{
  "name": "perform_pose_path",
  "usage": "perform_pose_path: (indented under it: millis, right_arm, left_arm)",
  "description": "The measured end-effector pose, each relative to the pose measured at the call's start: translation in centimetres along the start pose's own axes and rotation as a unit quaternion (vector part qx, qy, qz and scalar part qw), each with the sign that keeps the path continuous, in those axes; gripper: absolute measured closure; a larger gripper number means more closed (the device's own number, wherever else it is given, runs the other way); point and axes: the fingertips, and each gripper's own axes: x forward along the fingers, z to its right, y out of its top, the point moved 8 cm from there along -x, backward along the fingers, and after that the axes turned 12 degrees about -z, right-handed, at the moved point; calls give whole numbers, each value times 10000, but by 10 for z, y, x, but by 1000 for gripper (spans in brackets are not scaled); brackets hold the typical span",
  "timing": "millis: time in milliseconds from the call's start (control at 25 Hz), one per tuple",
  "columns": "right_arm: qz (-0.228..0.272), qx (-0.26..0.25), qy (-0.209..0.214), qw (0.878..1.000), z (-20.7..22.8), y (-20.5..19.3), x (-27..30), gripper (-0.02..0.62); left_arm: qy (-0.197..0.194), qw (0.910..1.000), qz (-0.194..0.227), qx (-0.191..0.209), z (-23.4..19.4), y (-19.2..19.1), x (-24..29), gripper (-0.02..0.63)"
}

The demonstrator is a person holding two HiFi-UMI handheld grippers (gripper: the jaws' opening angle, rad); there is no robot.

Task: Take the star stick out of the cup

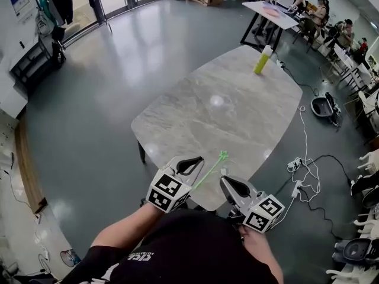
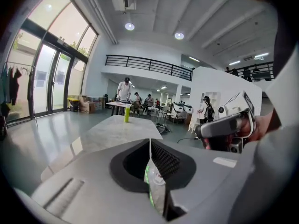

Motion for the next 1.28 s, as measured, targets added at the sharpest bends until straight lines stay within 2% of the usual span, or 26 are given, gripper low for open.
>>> perform_pose_path:
  millis: [160, 480, 840, 1000, 1280]
  right_arm:
    - [354, -202, 173, 9990, -6, 19, -2, 581]
    - [519, -1231, 51, 9910, -29, 48, -25, 583]
    - [1022, -2104, 122, 9722, -53, 84, -67, 583]
    - [1078, -2123, -39, 9712, -46, 85, -79, 583]
    - [1127, -1630, -249, 9799, -23, 72, -96, 583]
  left_arm:
    - [227, 9992, 305, 124, 7, 17, -28, 600]
    - [364, 9961, 729, 340, 26, 49, -63, 601]
    - [378, 9935, 1047, 220, 41, 80, -87, 601]
    - [451, 9924, 1116, 251, 45, 89, -87, 601]
    - [479, 9936, 1012, 152, 47, 88, -76, 601]
